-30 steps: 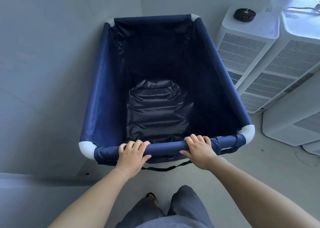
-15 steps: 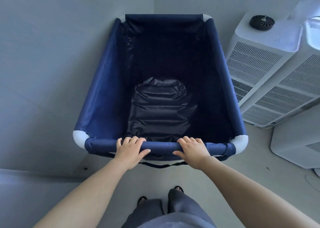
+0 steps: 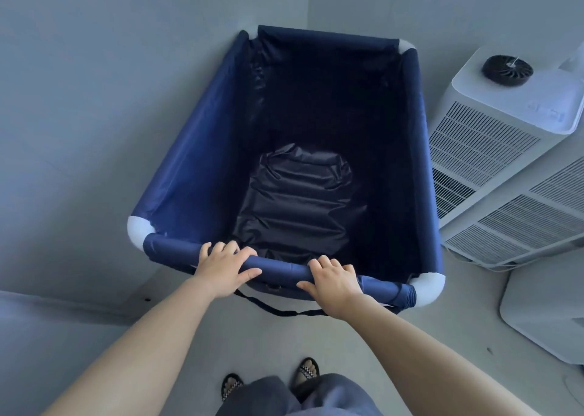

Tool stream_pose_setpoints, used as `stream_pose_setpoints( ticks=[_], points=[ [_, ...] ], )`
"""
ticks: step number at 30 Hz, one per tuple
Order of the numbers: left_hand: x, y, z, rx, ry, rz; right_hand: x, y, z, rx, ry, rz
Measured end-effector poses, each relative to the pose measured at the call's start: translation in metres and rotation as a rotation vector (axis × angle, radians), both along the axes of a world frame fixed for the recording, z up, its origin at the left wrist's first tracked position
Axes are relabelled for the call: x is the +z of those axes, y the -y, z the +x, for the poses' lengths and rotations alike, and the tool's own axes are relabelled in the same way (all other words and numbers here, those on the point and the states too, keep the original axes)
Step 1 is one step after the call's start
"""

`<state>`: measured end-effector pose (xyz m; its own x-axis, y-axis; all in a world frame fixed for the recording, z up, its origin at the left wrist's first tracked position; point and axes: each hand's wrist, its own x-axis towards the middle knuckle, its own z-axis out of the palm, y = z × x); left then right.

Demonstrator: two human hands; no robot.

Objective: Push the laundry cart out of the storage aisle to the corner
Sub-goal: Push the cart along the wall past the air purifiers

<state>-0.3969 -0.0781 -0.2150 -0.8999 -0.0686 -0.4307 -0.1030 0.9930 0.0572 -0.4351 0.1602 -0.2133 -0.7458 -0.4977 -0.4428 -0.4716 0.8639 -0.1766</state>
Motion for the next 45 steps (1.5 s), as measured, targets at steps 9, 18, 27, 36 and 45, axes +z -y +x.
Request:
stream_pose_setpoints(
  ticks=[9, 18, 27, 36, 45],
  points=[
    [0.005, -0.008, 0.012, 0.052, -0.005, 0.044, 0.001, 0.000, 0.006, -0.015, 0.017, 0.021],
    [0.008, -0.009, 0.055, 0.013, 0.017, 0.083, 0.001, 0.003, 0.042, -0.029, 0.075, 0.134],
    [0.011, -0.010, 0.128, -0.061, -0.006, 0.133, 0.010, -0.004, 0.109, -0.072, 0.058, 0.180],
    [0.001, -0.025, 0.221, -0.099, 0.031, 0.172, 0.006, -0.025, 0.204, -0.145, -0.031, 0.157],
    [0.006, -0.058, 0.305, -0.072, 0.083, 0.237, 0.010, -0.056, 0.274, -0.088, -0.045, 0.189]
  ],
)
